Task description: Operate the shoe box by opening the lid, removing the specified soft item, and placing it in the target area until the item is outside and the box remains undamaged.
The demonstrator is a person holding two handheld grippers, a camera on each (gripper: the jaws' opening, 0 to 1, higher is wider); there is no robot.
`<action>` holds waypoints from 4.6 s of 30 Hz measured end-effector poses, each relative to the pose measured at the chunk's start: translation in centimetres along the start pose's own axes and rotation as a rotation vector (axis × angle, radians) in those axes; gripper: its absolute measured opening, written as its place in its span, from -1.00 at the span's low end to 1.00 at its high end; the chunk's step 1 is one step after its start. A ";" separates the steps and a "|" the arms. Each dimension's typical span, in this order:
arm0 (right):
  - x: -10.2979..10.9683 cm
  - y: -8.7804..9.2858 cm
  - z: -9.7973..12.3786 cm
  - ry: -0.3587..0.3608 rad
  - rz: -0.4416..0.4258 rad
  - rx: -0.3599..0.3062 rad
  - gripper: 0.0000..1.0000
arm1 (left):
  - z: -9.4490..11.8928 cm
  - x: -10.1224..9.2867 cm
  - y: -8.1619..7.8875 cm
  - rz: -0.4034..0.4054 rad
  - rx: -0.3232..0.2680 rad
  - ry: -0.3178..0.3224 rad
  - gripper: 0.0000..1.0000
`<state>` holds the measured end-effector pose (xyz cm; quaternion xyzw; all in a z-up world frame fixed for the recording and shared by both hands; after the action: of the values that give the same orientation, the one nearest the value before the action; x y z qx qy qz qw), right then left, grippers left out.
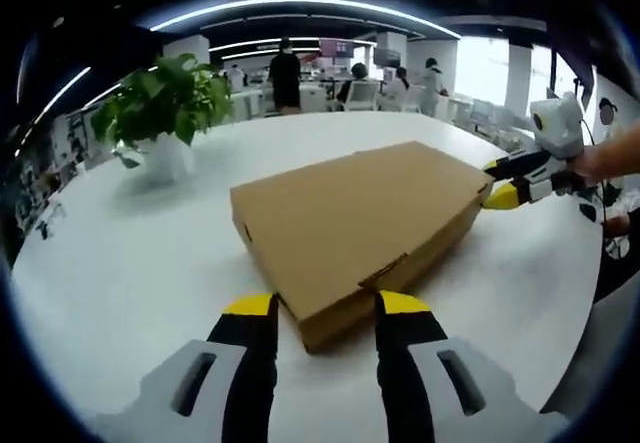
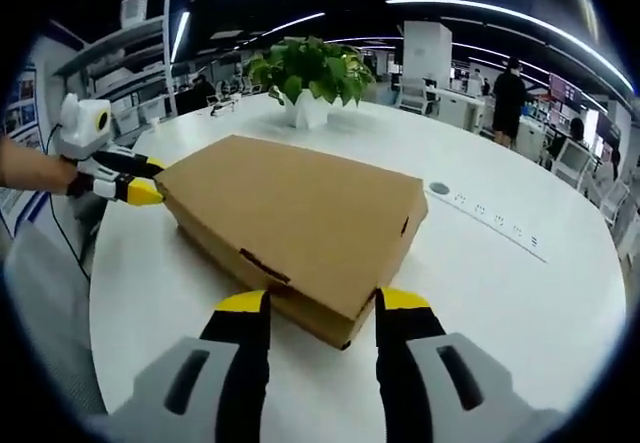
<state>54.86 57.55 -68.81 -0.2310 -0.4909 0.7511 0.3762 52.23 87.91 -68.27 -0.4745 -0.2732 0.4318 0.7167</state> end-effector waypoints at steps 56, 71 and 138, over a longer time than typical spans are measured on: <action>10.1 1.8 4.2 -0.005 -0.033 0.012 -0.45 | 5.3 4.5 1.2 -0.097 0.181 0.212 -0.32; 13.0 2.5 5.4 -0.002 -0.070 -0.008 -0.45 | 7.7 4.9 2.1 -0.106 0.202 0.230 -0.32; 15.6 -0.9 8.3 -0.021 -0.071 -0.144 -0.18 | 11.4 3.0 -1.3 -0.043 0.031 0.239 0.18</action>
<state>39.73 65.41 -64.18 -0.2321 -0.5555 0.7023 0.3799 44.98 95.35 -62.58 -0.5056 -0.1891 0.3608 0.7605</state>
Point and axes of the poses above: the point that each gripper's makers call its tool centre point, and the gripper's own axes: z roughly backward along the fingers, x roughly to its left, y roughly out of its underside, the point moved 7 cm from there along z, roughly backward along the fingers, and after that the axes turned 10 degrees about -x, right-handed, at the moved point
